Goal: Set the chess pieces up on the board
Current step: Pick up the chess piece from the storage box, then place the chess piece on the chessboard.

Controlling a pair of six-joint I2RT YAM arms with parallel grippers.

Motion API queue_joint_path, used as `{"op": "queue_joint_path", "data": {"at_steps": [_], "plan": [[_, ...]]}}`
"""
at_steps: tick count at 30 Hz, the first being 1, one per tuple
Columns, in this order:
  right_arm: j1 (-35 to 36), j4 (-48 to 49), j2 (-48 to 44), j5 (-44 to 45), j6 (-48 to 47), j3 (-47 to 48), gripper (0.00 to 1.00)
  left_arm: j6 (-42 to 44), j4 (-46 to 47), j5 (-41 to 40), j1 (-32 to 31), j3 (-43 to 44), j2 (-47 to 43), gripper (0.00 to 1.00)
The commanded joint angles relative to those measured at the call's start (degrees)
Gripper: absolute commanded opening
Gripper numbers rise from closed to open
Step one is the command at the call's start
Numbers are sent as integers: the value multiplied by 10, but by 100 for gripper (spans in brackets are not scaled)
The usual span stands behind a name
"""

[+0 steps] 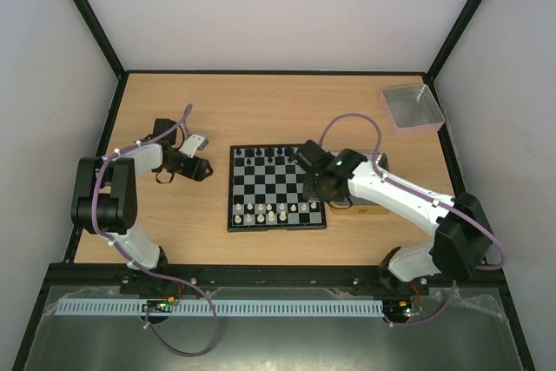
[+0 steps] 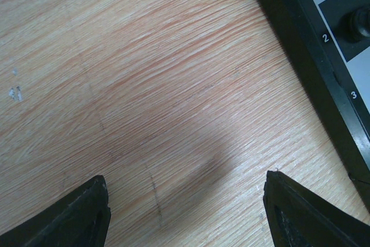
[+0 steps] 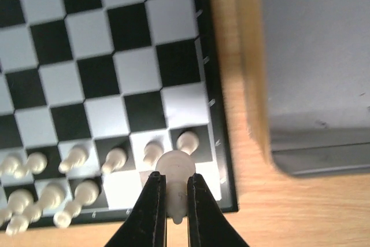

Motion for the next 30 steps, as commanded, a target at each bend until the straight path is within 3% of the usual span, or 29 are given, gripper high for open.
{"op": "queue_joint_path", "data": {"at_steps": [1, 9, 30], "plan": [[75, -22, 20, 12, 58, 18, 2, -4, -60, -16, 0, -23, 33, 73], [179, 14, 62, -10, 110, 18, 2, -5, -58, -17, 1, -24, 31, 73], [146, 54, 103, -22, 82, 9, 2, -5, -57, -23, 1, -27, 27, 73]]}}
